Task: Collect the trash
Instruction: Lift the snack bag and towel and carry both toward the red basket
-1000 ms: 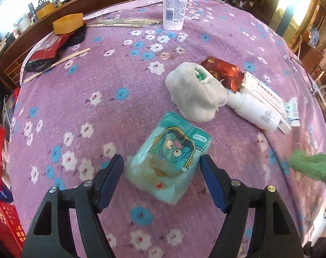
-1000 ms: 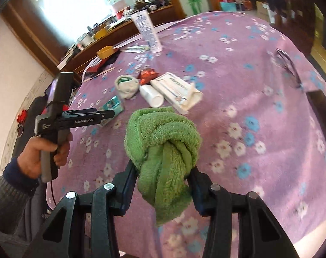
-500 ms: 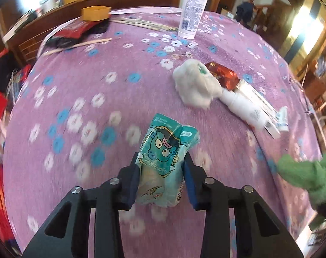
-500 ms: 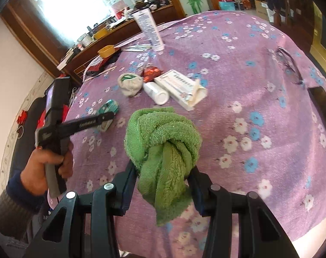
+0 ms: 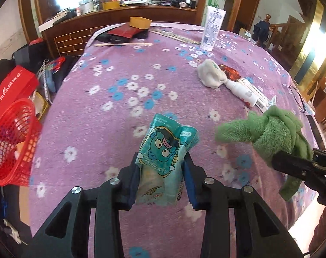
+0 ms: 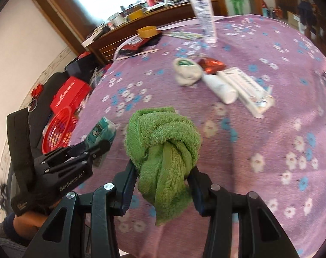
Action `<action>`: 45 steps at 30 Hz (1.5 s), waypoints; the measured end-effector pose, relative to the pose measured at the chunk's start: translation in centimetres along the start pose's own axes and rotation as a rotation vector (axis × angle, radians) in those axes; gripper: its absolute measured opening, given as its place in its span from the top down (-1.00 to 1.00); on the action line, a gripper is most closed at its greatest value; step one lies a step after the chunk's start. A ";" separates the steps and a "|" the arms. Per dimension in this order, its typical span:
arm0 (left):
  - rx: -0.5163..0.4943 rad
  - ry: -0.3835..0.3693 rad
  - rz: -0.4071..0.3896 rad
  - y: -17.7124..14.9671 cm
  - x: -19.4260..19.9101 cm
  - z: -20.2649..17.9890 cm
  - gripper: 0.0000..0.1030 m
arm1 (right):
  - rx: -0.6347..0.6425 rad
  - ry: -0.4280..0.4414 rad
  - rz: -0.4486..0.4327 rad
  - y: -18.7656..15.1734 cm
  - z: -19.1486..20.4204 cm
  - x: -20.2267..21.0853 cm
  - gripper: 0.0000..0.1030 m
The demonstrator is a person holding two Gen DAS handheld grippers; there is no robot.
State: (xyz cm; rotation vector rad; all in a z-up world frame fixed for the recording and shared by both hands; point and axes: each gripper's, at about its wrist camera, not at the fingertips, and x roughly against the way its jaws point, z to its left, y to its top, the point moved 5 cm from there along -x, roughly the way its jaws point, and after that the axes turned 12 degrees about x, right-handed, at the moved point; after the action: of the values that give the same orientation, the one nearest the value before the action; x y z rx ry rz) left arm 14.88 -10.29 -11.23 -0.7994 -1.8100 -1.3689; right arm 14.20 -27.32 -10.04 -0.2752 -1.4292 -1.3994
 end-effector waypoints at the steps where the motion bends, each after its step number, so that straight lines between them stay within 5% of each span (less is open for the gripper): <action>1: 0.006 0.004 -0.003 0.1 0.2 0.3 0.30 | 0.010 0.005 -0.002 0.1 0.5 -0.1 0.04; 16: 0.004 0.029 -0.061 1.3 2.4 2.5 0.30 | 0.028 0.020 -0.038 1.7 2.9 -0.4 0.04; 45: -0.033 0.000 -0.076 1.2 3.1 0.7 0.29 | -0.043 -0.020 -0.071 0.7 1.3 1.8 0.03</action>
State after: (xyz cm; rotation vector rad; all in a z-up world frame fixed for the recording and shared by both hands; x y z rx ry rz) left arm 14.05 -9.11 -8.14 -0.7539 -1.8389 -1.4506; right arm 13.32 -26.91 -7.94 -0.2689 -1.4387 -1.4896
